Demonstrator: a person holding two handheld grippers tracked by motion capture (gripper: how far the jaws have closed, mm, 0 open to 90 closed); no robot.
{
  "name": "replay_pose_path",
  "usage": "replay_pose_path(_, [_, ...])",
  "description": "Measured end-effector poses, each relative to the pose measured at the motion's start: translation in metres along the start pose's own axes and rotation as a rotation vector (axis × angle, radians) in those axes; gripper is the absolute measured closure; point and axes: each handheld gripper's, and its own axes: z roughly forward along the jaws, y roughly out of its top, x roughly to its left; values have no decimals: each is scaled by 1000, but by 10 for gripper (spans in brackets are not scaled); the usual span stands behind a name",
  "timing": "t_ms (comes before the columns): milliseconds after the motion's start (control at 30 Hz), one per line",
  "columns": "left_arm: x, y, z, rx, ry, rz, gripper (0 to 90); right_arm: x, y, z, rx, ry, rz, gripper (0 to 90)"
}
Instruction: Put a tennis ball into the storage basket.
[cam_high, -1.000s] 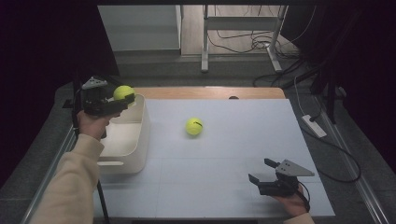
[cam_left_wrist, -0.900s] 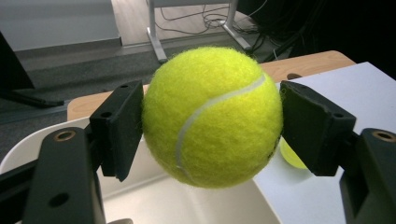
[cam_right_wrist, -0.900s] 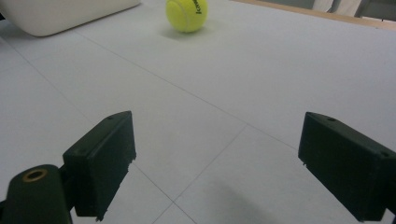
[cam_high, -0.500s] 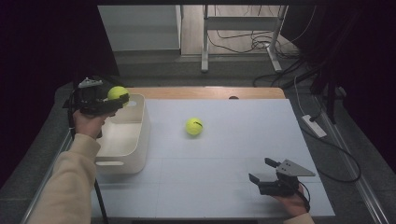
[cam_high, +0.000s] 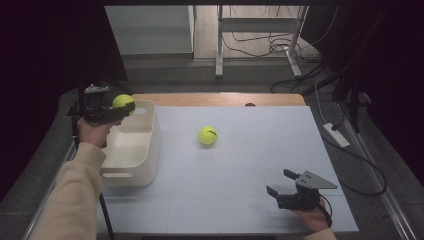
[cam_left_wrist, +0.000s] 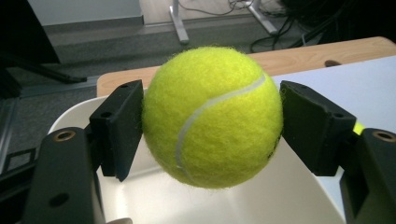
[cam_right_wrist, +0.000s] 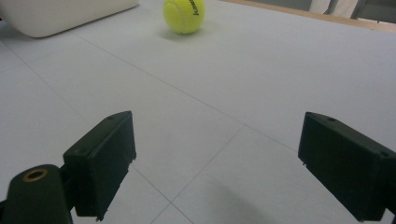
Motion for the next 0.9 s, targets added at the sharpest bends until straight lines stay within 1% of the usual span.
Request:
replay_pose_path(33, [0, 0, 0, 0, 0, 0, 265, 0, 0, 0, 1, -1, 0, 111])
replay_pose_path(133, [4, -1, 5, 21, 14, -4, 265, 0, 0, 0, 1, 0, -1, 111])
replay_pose_path(333, [6, -2, 12, 61, 17, -13, 265, 0, 0, 0, 4, -1, 1, 111])
replay_pose_path(433, [5, -2, 15, 81, 32, 3, 265, 0, 0, 1, 5, -2, 0, 111])
replay_pose_path(633, [7, -4, 22, 116, 46, 0, 265, -1, -1, 1, 6, -2, 2, 111])
replay_pose_path(767, [8, -5, 24, 115, 50, -11, 263, -1, -1, 1, 5, 0, 4, 111])
replay_pose_path(900, [8, -5, 23, 112, 50, -10, 263, -1, -1, 1, 4, 0, 4, 112])
